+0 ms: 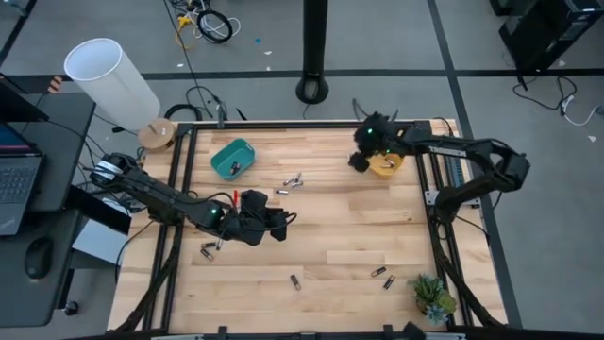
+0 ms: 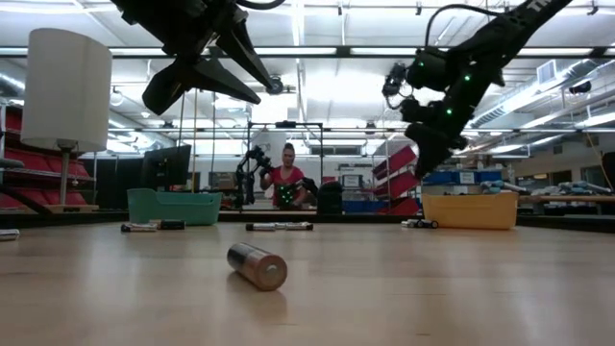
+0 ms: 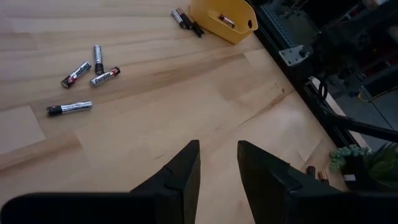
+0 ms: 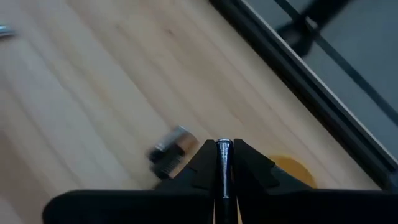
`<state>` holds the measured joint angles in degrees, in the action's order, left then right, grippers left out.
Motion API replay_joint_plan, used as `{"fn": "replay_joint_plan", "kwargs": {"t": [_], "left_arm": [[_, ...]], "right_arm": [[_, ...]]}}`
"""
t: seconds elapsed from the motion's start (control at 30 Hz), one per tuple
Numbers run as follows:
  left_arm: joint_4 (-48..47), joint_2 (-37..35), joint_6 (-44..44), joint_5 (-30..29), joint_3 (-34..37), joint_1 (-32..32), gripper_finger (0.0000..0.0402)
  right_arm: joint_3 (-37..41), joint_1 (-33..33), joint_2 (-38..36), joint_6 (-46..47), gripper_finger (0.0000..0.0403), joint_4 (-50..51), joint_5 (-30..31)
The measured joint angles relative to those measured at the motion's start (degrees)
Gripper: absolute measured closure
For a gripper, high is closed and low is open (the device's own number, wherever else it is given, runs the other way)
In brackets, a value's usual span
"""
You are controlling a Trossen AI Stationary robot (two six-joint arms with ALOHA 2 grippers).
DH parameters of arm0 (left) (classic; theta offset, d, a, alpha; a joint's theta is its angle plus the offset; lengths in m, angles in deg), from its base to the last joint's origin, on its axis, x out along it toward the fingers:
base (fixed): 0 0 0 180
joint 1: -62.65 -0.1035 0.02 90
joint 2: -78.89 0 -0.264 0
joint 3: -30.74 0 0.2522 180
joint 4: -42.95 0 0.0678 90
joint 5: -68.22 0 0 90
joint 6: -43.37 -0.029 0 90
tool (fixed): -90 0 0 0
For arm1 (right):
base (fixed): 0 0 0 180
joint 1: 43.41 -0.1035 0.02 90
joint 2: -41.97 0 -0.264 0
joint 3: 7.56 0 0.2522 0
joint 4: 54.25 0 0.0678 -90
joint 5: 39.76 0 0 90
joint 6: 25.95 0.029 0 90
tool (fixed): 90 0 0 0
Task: Sort batteries
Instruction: Put the silver battery into the yellow bin
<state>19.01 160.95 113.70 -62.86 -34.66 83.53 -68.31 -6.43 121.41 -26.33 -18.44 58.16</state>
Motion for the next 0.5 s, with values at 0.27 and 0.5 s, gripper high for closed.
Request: {"fn": "replay_joint_plan", "kwargs": {"t": [0.27,0.5], "left_arm": [[0.0,0.0,0.0,0.0,0.0,0.0,0.0282],[0.0,0.0,0.0,0.0,0.0,0.0,0.0282]], "right_arm": [[0.0,4.7,-0.8,-0.1,0.0346,2.2,0.0],[0.0,5.2,-0.8,-0.2,0.0316,2.3,0.0]]}}
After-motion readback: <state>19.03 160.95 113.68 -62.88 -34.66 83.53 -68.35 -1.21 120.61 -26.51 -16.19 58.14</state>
